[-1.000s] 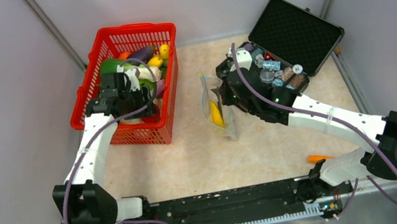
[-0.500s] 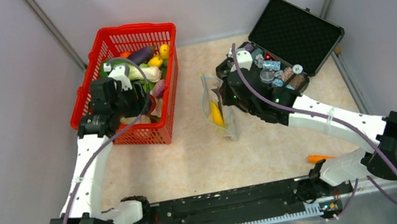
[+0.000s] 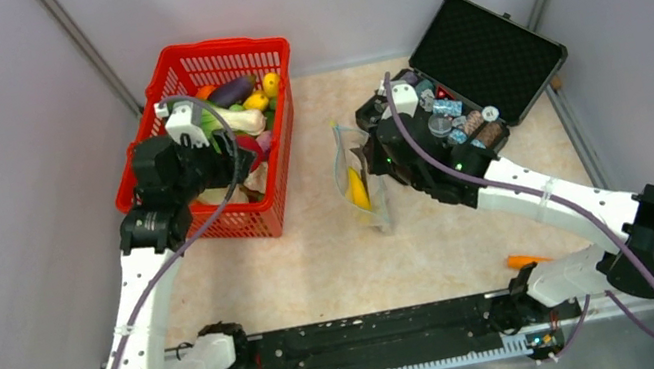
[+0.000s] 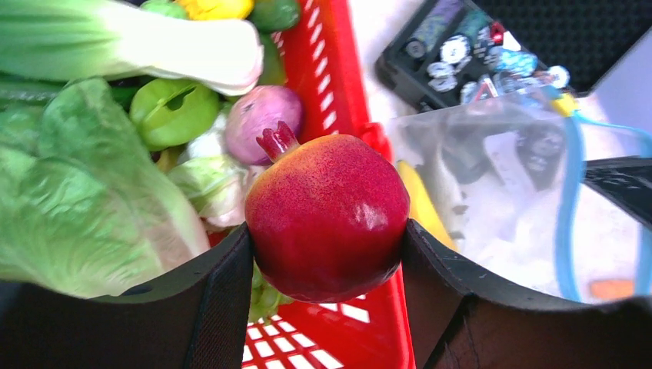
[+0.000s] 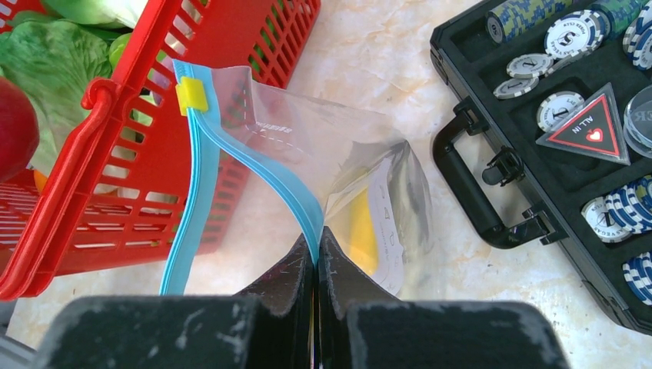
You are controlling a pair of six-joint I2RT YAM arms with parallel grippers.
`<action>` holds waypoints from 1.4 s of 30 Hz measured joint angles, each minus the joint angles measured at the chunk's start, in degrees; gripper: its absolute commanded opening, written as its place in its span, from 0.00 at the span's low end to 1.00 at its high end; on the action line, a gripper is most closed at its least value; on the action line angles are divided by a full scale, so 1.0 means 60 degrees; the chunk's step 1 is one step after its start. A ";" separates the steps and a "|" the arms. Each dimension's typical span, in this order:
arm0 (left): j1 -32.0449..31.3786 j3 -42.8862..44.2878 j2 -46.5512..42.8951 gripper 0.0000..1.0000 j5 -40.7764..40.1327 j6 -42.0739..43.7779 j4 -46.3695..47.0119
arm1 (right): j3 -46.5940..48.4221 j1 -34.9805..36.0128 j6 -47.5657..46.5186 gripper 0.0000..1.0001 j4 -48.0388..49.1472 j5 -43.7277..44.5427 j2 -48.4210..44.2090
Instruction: Place the food in the zip-top bag and seal the zipper
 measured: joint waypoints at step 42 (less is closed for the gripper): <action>-0.4415 -0.0783 0.0794 0.14 0.2382 -0.2291 0.4397 | -0.0426 -0.0036 0.0670 0.00 0.0492 0.0284 -0.0612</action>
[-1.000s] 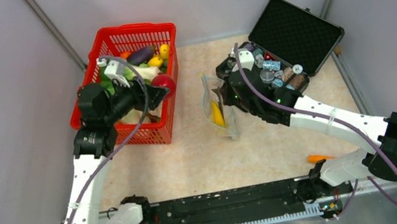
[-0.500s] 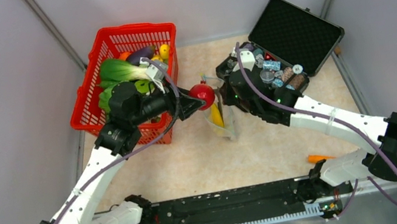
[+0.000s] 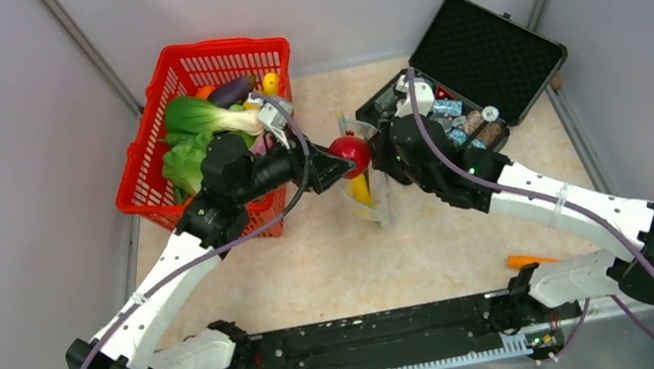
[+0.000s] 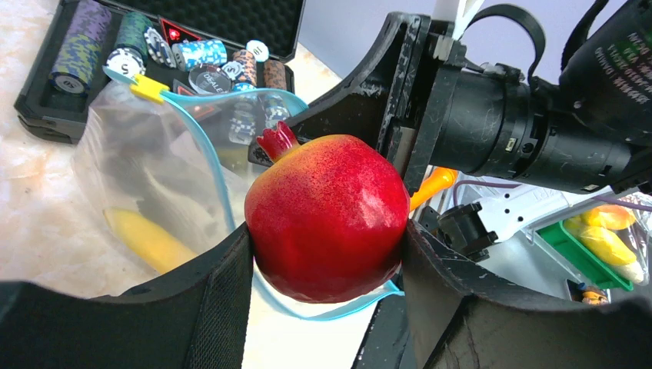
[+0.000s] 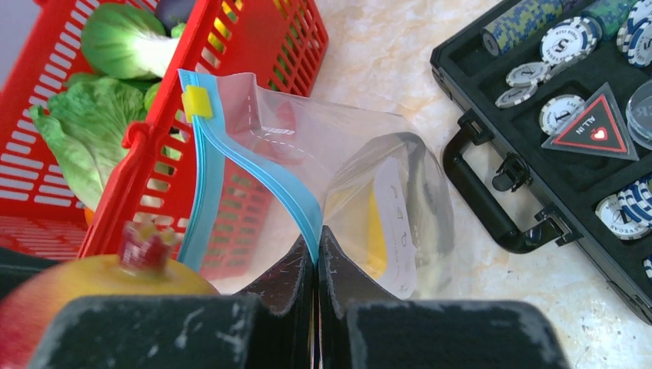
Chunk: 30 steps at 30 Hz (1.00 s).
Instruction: Place the food in the zip-top bag and seal the zipper
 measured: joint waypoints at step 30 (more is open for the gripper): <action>-0.0838 0.0863 0.1483 0.59 -0.3187 0.1078 -0.1923 | -0.0004 -0.0018 0.0189 0.00 0.0066 -0.0073 -0.0306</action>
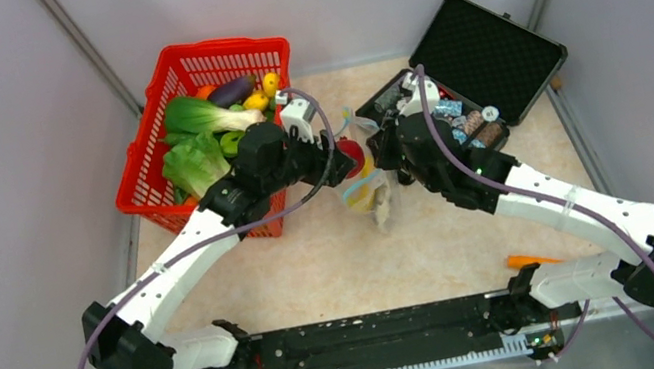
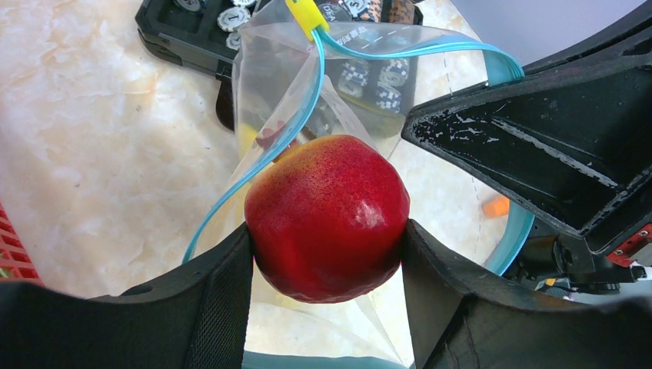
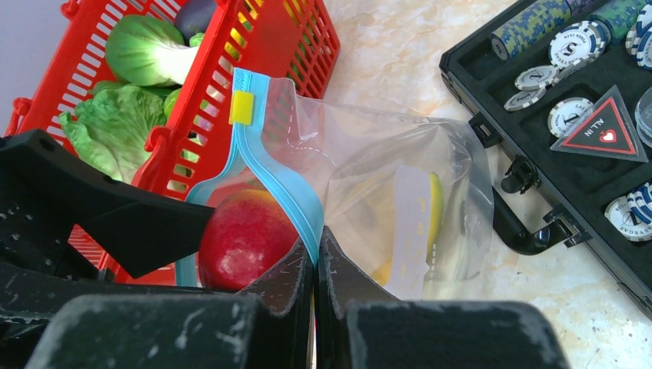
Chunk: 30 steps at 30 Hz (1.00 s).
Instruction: Place the food in the zip-top bag and seal the zipper
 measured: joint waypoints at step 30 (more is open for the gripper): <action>0.0004 0.0022 -0.1457 0.99 -0.0820 0.0922 -0.0226 | -0.0200 -0.0189 -0.0066 0.00 -0.0164 0.0047 -0.0036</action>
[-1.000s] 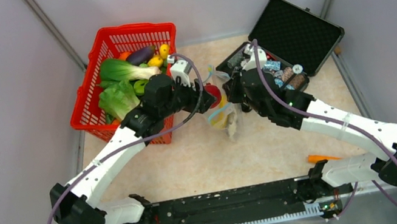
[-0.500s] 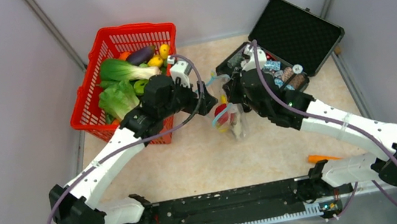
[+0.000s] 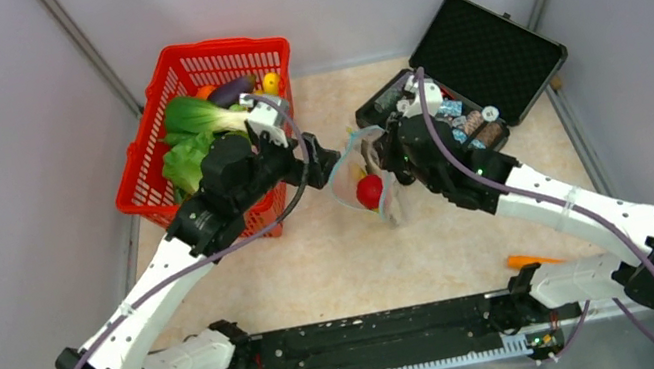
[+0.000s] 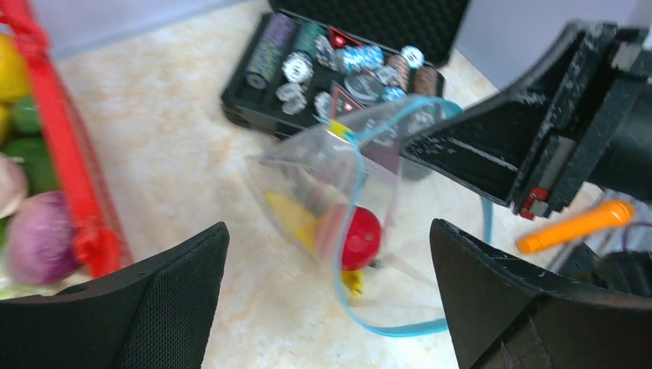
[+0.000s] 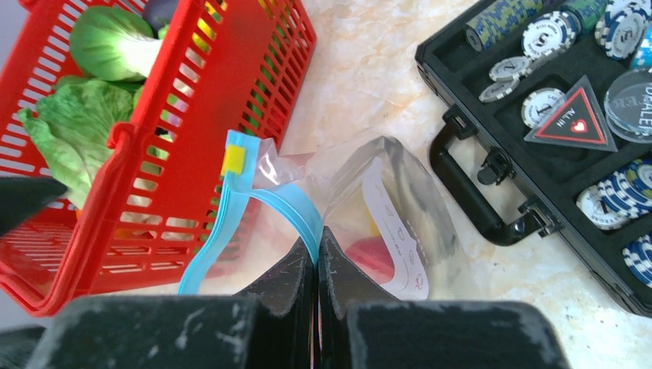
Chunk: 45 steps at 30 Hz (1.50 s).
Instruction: Place the food in the zip-top bag and seal the zipper
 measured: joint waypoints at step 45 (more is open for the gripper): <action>0.5847 0.8593 0.9821 0.83 0.2940 -0.1151 -0.1115 | -0.0069 -0.0040 -0.0022 0.00 -0.0131 -0.0310 -0.0087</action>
